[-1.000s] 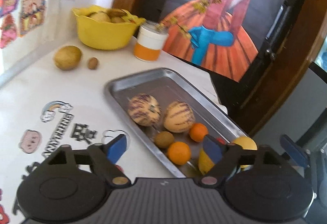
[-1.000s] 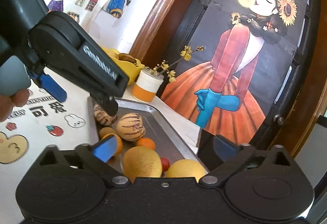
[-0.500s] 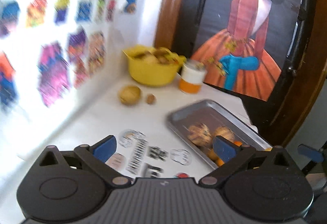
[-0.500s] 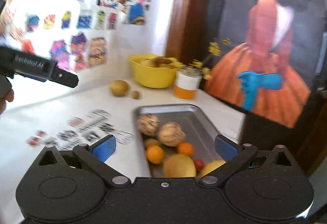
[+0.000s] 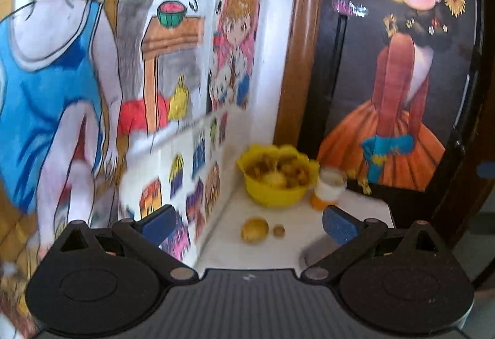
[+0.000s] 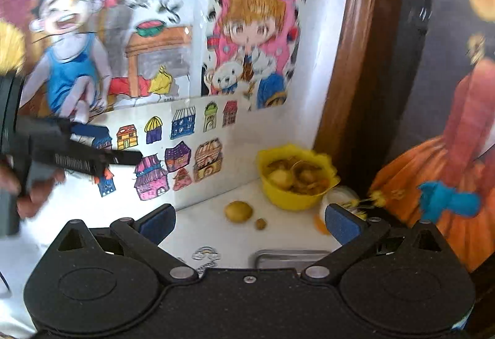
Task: Organize fruits
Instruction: 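Move both tools to the fruits beside the yellow bowl, then grasp the large yellow-brown fruit with the left tool while the right grasps the brown kiwi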
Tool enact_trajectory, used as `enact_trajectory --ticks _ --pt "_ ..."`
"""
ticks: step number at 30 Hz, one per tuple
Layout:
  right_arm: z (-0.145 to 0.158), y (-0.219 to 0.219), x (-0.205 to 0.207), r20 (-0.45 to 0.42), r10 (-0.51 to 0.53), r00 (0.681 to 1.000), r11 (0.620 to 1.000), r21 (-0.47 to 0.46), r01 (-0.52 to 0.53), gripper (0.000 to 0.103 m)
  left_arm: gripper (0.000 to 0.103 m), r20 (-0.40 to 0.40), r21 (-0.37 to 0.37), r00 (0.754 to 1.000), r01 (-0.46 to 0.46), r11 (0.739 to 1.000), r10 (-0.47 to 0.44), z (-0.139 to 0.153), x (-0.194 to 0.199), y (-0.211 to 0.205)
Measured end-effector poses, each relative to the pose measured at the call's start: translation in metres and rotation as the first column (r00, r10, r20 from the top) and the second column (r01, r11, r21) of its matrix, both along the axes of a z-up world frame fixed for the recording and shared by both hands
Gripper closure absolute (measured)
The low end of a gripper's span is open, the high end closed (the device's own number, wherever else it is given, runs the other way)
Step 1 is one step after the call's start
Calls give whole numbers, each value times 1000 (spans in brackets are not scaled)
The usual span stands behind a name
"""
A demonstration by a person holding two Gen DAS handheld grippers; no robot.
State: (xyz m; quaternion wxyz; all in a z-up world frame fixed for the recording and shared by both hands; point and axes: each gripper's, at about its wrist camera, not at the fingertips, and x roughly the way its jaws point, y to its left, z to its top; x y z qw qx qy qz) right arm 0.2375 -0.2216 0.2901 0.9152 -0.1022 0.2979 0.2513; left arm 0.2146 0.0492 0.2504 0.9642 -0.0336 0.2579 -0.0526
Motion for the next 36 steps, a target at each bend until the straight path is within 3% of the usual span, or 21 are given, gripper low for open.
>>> enact_trajectory --ticks 4,9,16,19,27,36 --pt "-27 17 68 -168 -48 985 999 16 52 1 0 -6 51 1000 17 999 -17 -33 32 -7" --pt "-87 31 147 -262 -63 963 998 14 69 1 0 -26 155 998 66 986 -62 -93 73 -28" --pt "-198 33 226 -359 -15 933 999 32 28 20 1 -93 204 989 128 970 -111 -177 135 -58" --pt "-232 35 246 -409 -16 912 998 43 37 25 1 -114 243 986 146 959 -121 -204 158 -66" --pt "-268 46 270 -459 27 888 997 78 10 34 2 -155 252 980 163 954 -126 -239 198 -67" --pt "-286 50 281 -468 30 883 996 88 13 49 13 -182 259 973 185 948 -141 -252 216 -75"
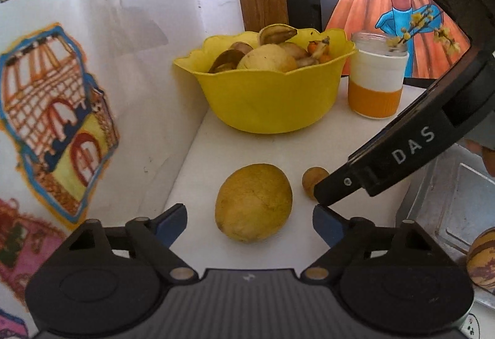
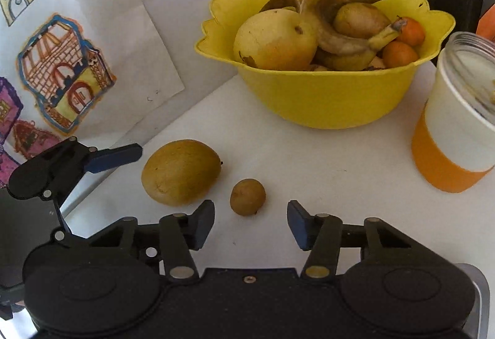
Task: Organize fruits
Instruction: 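Grasp the large yellow-brown fruit with the left tool while the right grasps the brown kiwi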
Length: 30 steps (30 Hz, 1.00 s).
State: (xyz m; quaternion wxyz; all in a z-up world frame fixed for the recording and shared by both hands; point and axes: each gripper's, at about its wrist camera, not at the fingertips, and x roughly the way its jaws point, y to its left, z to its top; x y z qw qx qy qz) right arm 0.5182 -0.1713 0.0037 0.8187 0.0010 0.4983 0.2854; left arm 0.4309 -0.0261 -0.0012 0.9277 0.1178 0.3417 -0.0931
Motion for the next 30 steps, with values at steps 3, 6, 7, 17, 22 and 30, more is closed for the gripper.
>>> enact_trajectory --ticks 3,6,7,17,22,30 --pt "-4 3 2 -4 4 1000 1000 4 -4 55 22 -12 -7 1000 5 1000 -5 -1 1 -1" --pt "-6 3 3 3 11 1000 1000 6 -11 60 31 -20 -4 1000 11 1000 -12 -4 9 -3" --pt "-6 3 4 4 9 1000 1000 10 -9 61 34 -21 -3 1000 12 1000 -12 -5 9 -2" --pt "-13 4 11 22 10 1000 1000 14 -10 74 38 -15 -6 1000 22 1000 -23 -7 18 -3" --pt "-13 4 2 29 1 1000 1000 -7 -1 74 42 -10 1 1000 16 1000 -16 -6 20 -6" --pt "-1 -17 -14 34 -24 999 1000 5 23 74 42 -36 -60 999 -8 998 6 -4 17 -5"
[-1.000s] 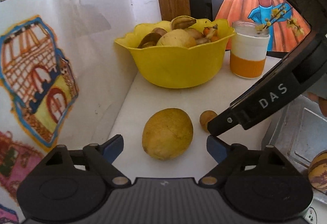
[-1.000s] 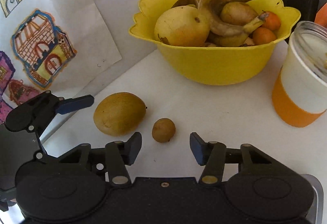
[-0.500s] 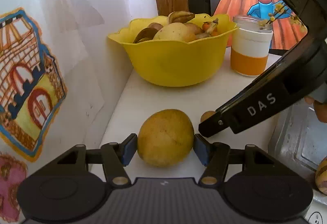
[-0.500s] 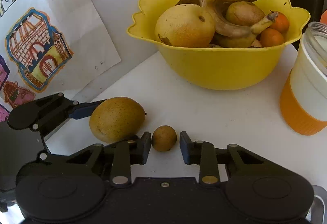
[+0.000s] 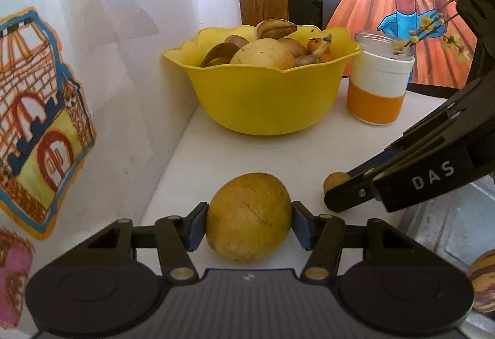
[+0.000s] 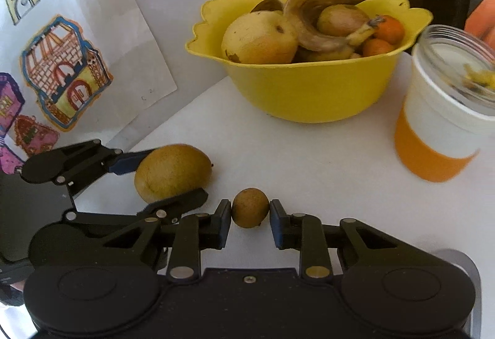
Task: Organize fruits
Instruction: 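Grasp the large yellow-brown fruit with the left tool while the right grasps the brown kiwi, then carry the yellow-brown fruit and kiwi over the metal tray with both tools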
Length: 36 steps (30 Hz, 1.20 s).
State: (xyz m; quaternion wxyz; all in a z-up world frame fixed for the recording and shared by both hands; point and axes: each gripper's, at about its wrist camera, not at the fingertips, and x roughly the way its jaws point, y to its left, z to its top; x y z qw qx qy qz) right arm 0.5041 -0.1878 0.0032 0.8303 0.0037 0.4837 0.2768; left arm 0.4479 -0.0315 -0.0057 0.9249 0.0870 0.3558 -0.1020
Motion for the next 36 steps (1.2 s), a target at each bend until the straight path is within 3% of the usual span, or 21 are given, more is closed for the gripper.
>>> enact_trajectory --ticks 10,17,36 --pt "25 -26 -28 17 -25 1000 1000 1 25 74 43 -14 -59 999 39 997 -40 10 -21 -18" --pt "36 -70 -53 22 -67 998 998 7 67 74 43 -4 -104 996 90 991 -91 25 -37 -37" --pt "31 -144 -104 -49 -196 979 979 -71 192 74 42 -43 -133 976 205 970 -212 21 -58 -102"
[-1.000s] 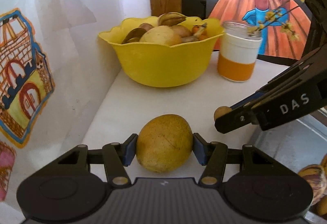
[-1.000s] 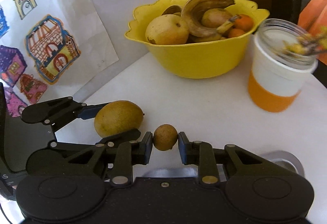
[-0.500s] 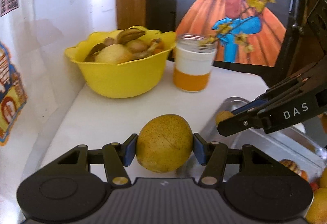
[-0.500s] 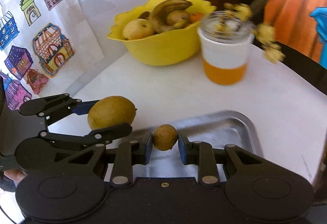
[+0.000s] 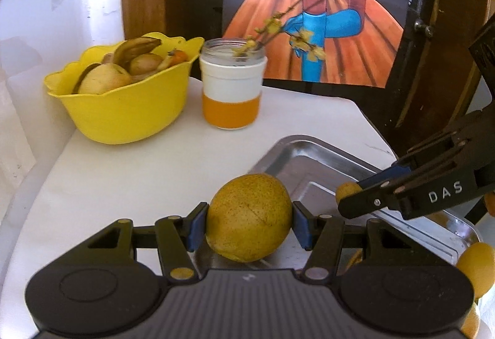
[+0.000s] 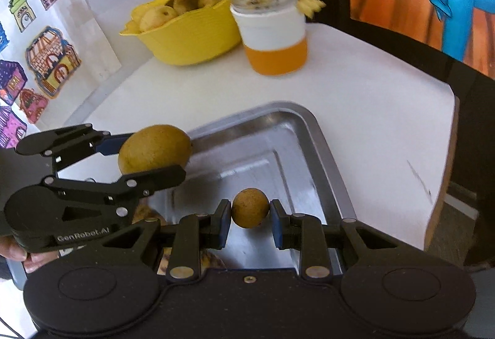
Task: Organize fruits
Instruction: 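Carry the yellow-brown fruit and kiwi over the metal tray with both tools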
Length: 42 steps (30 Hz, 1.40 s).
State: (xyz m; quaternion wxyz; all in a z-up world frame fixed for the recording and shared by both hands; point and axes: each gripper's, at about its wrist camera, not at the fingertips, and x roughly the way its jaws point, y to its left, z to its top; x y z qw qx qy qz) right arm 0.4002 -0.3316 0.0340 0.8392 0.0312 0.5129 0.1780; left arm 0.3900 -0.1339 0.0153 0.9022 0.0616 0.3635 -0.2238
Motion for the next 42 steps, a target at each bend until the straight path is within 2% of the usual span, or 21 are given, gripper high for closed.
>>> enact_trajectory --ticks 6,18,37,42 --pt "-8 -5 -11 -18 -13 1000 1000 -5 13 74 42 -22 7 1000 10 1000 -10 -3 0 -9" --pt "-14 -5 -21 -25 -8 1000 1000 -23 8 74 42 -73 26 997 -24 999 26 -13 2 -10" --pt "-14 -6 -26 -14 -8 1000 999 -32 8 72 41 -87 33 996 -25 999 28 -12 1 -10" --pt "-13 -8 -30 -5 -16 1000 999 -36 16 71 41 -56 40 998 -40 998 43 -7 -4 -10"
